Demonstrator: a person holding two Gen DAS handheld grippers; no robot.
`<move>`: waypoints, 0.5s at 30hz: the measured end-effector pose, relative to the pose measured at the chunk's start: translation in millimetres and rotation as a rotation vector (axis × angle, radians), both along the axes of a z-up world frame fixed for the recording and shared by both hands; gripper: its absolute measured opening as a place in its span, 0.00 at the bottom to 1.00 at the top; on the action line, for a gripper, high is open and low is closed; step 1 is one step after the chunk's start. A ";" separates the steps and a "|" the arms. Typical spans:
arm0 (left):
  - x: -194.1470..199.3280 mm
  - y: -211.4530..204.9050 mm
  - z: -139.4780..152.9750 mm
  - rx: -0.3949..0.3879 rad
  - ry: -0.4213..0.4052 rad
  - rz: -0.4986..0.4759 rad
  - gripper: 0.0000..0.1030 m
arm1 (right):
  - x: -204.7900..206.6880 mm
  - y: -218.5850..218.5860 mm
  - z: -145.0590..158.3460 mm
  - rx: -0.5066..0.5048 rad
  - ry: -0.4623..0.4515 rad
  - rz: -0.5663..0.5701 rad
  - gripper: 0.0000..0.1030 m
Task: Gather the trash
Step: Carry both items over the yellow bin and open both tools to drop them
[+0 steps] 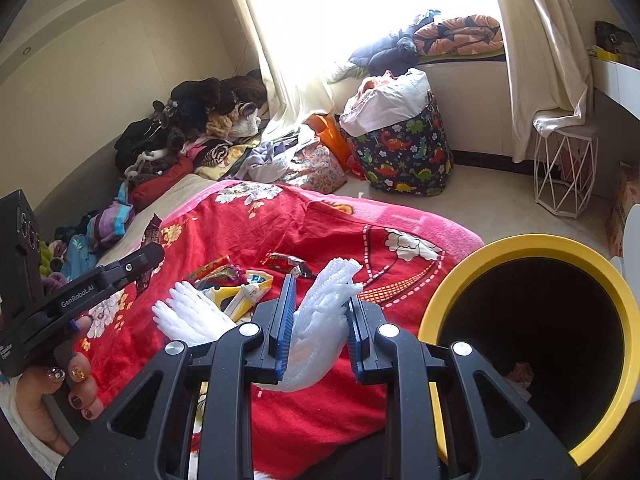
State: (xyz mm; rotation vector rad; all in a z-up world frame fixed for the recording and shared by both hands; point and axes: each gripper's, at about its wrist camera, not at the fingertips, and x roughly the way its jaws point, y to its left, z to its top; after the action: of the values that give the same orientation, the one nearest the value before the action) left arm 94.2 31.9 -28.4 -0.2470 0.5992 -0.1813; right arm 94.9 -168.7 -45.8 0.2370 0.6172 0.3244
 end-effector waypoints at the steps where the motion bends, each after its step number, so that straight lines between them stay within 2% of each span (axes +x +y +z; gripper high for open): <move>1: 0.0 -0.8 0.3 0.000 -0.002 -0.003 0.13 | -0.4 -1.8 0.5 0.001 -0.002 -0.003 0.22; 15: -2.5 -24.2 5.7 0.010 -0.015 -0.053 0.13 | -6.8 -29.8 5.8 0.002 -0.025 -0.058 0.22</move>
State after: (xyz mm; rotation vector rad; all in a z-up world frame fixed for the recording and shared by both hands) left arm 91.7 7.7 -22.7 -0.2200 0.5922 -0.2314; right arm 88.1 -198.6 -40.0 0.2516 0.5842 0.2712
